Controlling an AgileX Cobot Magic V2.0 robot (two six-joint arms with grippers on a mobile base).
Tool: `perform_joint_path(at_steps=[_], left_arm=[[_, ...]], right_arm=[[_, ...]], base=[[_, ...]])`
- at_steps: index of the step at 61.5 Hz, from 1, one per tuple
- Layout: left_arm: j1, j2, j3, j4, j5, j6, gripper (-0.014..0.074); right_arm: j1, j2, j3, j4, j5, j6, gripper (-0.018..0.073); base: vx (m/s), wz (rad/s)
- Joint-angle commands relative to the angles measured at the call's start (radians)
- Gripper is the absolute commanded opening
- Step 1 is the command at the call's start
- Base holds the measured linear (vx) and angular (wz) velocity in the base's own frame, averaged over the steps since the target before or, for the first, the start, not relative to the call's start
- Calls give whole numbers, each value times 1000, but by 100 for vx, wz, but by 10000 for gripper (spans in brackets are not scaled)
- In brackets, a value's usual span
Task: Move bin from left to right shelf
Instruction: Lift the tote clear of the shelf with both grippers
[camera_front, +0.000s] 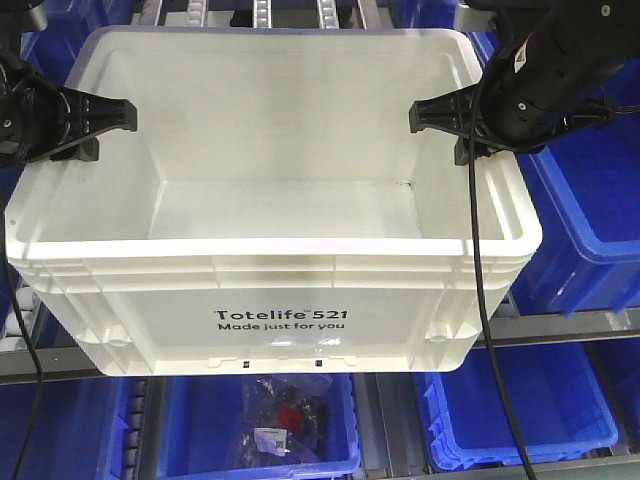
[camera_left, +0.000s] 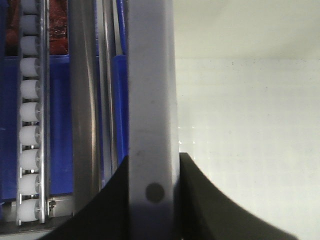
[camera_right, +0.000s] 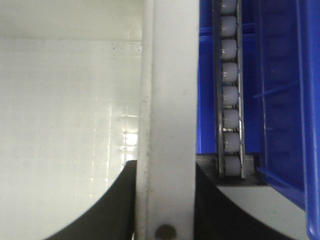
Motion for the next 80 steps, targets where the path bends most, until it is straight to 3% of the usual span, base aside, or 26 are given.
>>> perform_joint_path(at_steps=[1,80], left_arm=[[5,-59,-40,64,-88,-14,-7],[5,-59,-40,64,-88,-14,-7]], right_arm=[[-13,-62,-36,-87,-55,-2,8],[-13,-62,-36,-87,-58,-2,8]], base=[[-6,-14],[-10,-8]])
